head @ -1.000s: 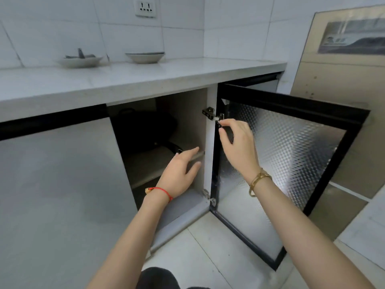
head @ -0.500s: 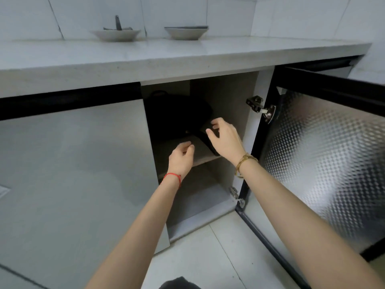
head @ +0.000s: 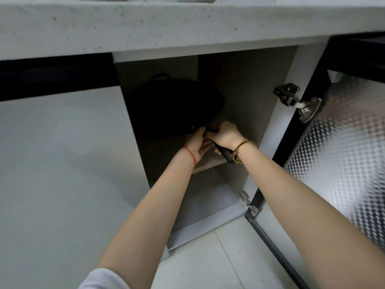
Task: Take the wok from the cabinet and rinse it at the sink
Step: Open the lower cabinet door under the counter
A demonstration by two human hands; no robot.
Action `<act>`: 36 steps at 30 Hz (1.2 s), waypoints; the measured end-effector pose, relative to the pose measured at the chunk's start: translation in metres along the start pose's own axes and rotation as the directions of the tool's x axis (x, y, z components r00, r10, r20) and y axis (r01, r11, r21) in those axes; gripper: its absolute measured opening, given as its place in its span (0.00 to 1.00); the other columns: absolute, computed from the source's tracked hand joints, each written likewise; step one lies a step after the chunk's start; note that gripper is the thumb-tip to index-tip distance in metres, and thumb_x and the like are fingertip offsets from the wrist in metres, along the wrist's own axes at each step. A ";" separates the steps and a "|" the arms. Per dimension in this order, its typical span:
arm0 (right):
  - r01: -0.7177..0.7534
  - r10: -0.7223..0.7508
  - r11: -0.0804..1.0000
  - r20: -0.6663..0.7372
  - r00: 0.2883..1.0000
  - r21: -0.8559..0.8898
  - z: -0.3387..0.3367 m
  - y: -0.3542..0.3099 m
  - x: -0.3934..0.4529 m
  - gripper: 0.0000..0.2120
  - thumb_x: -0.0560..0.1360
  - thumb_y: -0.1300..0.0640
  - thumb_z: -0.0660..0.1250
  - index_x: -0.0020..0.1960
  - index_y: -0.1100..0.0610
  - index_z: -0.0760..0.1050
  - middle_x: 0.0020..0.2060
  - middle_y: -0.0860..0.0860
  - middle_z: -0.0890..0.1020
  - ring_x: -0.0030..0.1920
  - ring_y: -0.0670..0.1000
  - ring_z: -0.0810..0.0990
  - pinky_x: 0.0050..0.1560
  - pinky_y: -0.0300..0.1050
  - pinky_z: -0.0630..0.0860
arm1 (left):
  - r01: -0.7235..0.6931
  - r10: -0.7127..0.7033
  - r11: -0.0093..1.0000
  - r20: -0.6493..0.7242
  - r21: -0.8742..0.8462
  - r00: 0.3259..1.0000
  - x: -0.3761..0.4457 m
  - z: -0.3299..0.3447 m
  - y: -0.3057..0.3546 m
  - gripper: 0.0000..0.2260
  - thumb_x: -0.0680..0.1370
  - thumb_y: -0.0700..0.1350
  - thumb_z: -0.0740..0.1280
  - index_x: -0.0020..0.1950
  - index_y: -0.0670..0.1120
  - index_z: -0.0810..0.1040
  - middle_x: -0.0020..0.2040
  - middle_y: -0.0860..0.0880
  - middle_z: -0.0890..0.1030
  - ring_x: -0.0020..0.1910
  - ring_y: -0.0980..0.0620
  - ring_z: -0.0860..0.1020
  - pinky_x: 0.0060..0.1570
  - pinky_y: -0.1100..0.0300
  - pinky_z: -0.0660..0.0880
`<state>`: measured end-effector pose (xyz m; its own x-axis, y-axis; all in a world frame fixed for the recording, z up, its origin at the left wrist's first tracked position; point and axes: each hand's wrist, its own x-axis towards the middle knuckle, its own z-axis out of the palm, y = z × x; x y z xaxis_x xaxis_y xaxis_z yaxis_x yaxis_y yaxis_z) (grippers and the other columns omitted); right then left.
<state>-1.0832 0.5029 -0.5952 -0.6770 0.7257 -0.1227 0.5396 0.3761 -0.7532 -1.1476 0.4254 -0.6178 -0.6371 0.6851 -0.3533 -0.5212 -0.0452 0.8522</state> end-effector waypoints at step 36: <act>-0.252 0.264 0.948 -0.040 0.964 0.194 -0.019 -0.017 -0.184 0.09 0.74 0.56 0.64 0.42 0.62 0.77 0.24 0.52 0.76 0.15 0.43 0.72 0.17 0.33 0.66 | 0.276 -0.230 0.945 0.238 -0.179 0.944 -0.135 0.001 -0.022 0.14 0.81 0.39 0.61 0.65 0.34 0.74 0.57 0.41 0.82 0.57 0.47 0.80 0.55 0.56 0.79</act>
<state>-0.9580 0.3736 -0.5477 -0.4901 0.8215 -0.2916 0.5850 0.0619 -0.8087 -1.0499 0.3346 -0.5887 -0.3463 0.8296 -0.4381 -0.7694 0.0160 0.6386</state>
